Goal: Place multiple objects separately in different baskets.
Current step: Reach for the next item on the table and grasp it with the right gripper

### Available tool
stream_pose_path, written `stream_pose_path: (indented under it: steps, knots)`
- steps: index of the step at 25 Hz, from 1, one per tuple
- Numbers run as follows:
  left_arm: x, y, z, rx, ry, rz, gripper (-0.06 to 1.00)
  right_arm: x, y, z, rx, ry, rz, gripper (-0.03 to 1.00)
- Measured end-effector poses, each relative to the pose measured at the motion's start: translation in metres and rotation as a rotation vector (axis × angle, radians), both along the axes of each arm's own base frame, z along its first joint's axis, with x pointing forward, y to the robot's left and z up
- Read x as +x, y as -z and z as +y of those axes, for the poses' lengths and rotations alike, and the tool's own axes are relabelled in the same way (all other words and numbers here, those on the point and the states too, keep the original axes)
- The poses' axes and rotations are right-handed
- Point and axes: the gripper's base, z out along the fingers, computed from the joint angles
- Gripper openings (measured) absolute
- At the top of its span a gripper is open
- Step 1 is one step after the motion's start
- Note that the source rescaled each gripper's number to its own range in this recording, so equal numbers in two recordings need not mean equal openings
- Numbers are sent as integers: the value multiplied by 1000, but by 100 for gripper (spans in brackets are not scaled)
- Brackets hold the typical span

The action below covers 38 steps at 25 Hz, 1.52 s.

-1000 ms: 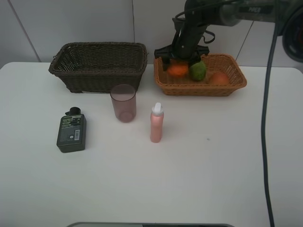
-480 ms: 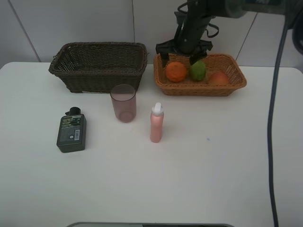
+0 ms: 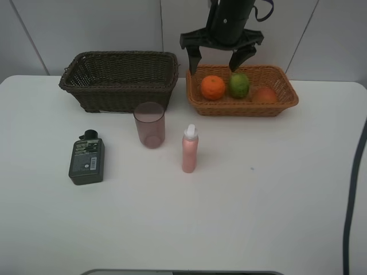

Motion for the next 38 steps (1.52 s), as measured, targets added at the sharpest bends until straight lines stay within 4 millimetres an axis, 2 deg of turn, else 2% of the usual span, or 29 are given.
stream_pose_path:
  steps: [3, 9, 13, 19, 24, 38]
  knots:
    - [0, 0, 0, 0, 0, 0, 96, -23, 1, 6, -9, -26, 41, 98]
    - [0, 0, 0, 0, 0, 0, 96, -69, 19, 6, -30, -7, 109, 98]
    - [0, 0, 0, 0, 0, 0, 96, -87, 27, 11, -28, 22, 125, 98]
    - [0, 0, 0, 0, 0, 0, 96, -95, 30, 26, -16, 82, 64, 98]
    - [0, 0, 0, 0, 0, 0, 96, -93, 32, 34, 31, 131, 22, 98]
    - [0, 0, 0, 0, 0, 0, 96, -84, 88, 42, -41, 183, 107, 98]
